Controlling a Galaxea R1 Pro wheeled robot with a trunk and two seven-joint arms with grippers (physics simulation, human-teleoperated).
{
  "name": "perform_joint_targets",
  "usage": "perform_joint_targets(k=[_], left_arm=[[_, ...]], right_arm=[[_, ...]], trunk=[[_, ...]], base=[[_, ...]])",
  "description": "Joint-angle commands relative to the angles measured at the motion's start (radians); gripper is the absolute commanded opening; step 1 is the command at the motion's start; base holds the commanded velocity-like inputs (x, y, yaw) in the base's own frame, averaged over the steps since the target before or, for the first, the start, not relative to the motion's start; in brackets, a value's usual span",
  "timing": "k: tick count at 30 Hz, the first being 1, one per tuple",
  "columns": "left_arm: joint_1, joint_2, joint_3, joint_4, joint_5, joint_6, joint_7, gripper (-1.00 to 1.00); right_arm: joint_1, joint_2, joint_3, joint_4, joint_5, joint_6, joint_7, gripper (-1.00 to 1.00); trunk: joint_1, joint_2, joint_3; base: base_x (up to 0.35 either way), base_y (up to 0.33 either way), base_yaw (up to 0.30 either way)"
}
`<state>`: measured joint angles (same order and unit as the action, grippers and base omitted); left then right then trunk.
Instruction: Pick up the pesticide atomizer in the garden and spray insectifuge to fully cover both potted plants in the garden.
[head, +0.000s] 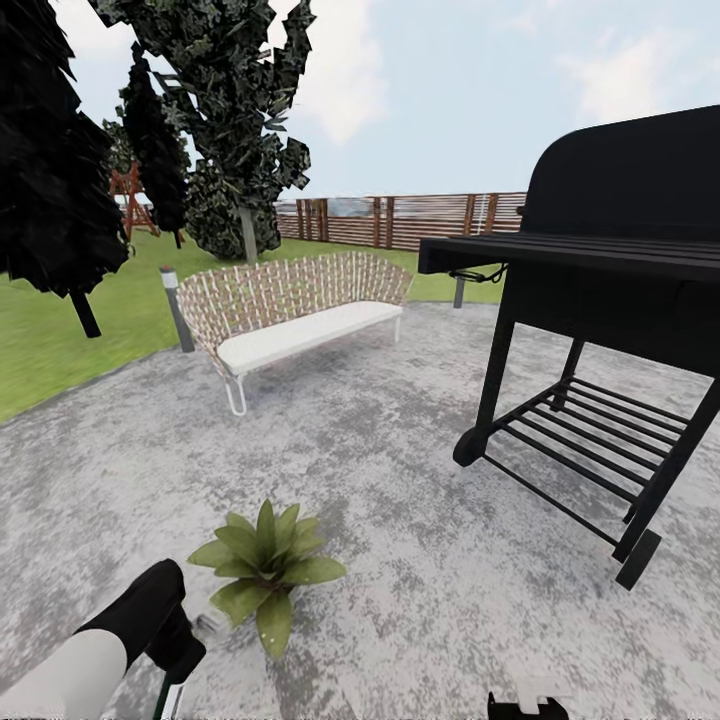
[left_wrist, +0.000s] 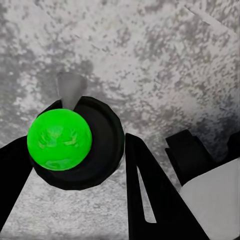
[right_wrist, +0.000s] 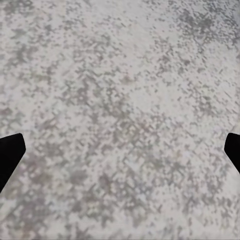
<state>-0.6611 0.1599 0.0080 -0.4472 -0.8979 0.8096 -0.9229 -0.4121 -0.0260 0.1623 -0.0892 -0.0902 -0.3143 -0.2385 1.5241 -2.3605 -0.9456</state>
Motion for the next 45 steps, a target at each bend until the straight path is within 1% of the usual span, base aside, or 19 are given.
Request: perform_joint_targets(k=[1, 5, 8, 11, 14, 16, 21, 22, 23, 24, 25, 28, 30, 33, 45], left_arm=[[-0.003, -0.005, 0.0, -0.002, -0.007, 0.006, -0.007, -1.0], [-0.009, -0.02, 0.0, -0.003, -0.007, 0.008, -0.007, -1.0], [-0.011, -0.045, -0.002, -0.007, -0.008, 0.009, -0.006, -1.0], [-0.011, -0.06, -0.002, -0.048, -0.009, 0.012, -0.007, -1.0], [-0.011, -0.065, -0.003, -0.076, -0.01, 0.016, -0.006, -1.0], [-0.005, -0.064, -0.002, -0.078, -0.011, 0.016, -0.005, -1.0], [0.003, -0.045, 0.001, -0.071, -0.017, 0.016, -0.004, -1.0], [0.004, -0.036, 0.001, -0.07, -0.018, 0.016, -0.004, -1.0], [0.004, -0.008, 0.002, -0.075, -0.014, 0.016, -0.005, -1.0], [0.004, 0.01, 0.003, -0.077, -0.011, 0.016, -0.008, -1.0], [0.004, 0.015, 0.003, -0.078, -0.009, 0.016, -0.009, -1.0], [-0.004, 0.01, 0.001, -0.08, -0.007, 0.02, -0.01, -1.0], [-0.011, 0.0, 0.0, -0.081, -0.007, 0.055, -0.011, -1.0], [-0.026, -0.004, 0.0, -0.082, -0.006, 0.096, -0.012, -1.0], [-0.022, -0.004, -0.001, -0.081, -0.007, 0.103, -0.009, -1.0]], right_arm=[[-0.001, 0.0, 0.008, 0.0, -0.009, -0.003, -0.002, 1.0], [-0.001, 0.0, 0.009, 0.0, -0.009, -0.003, -0.002, 1.0], [-0.001, 0.0, 0.01, 0.0, -0.009, -0.003, -0.002, 1.0], [-0.001, 0.0, 0.01, 0.0, -0.009, -0.003, -0.002, 1.0], [-0.001, 0.0, 0.01, 0.0, -0.009, -0.003, -0.002, 1.0], [-0.001, -0.001, 0.009, 0.0, -0.009, -0.003, -0.002, 1.0], [-0.001, -0.001, 0.01, 0.0, -0.009, -0.003, -0.003, 1.0], [-0.001, -0.001, 0.01, 0.001, -0.009, -0.003, -0.003, 1.0], [-0.001, -0.002, 0.01, 0.001, -0.009, -0.003, -0.003, 1.0], [-0.001, -0.001, 0.01, 0.001, -0.009, -0.003, -0.003, 1.0], [-0.001, -0.001, 0.01, 0.002, -0.009, -0.003, -0.003, 1.0], [-0.001, -0.002, 0.01, 0.002, -0.009, -0.003, -0.003, 1.0], [-0.001, -0.002, 0.01, 0.002, -0.009, -0.003, -0.002, 1.0], [-0.001, -0.002, 0.009, 0.001, -0.009, -0.003, -0.003, 1.0], [-0.001, -0.008, 0.011, 0.005, -0.005, -0.003, -0.003, 1.0]], trunk=[[0.004, -0.007, -0.006], [0.019, -0.035, -0.024], [0.03, -0.056, -0.039], [0.042, -0.077, -0.053], [0.053, -0.098, -0.066], [0.061, -0.112, -0.072], [0.061, -0.112, -0.072], [0.061, -0.112, -0.073], [0.061, -0.112, -0.073], [0.061, -0.112, -0.073], [0.061, -0.112, -0.073], [0.061, -0.112, -0.073], [0.061, -0.112, -0.073], [0.061, -0.112, -0.073], [0.061, -0.112, -0.073]], base=[[0.0, 0.0, 0.0], [0.0, 0.0, 0.0], [0.0, 0.0, 0.0], [0.0, 0.0, 0.0], [0.0, 0.0, 0.0], [0.0, 0.0, 0.0], [0.0, 0.0, 0.0], [0.0, 0.0, 0.0], [0.0, 0.0, 0.0], [0.0, 0.0, 0.0], [0.0, 0.0, 0.0], [0.0, 0.0, 0.0], [0.0, 0.0, -0.128], [0.0, 0.0, -0.213], [0.004, 0.001, -0.022]])
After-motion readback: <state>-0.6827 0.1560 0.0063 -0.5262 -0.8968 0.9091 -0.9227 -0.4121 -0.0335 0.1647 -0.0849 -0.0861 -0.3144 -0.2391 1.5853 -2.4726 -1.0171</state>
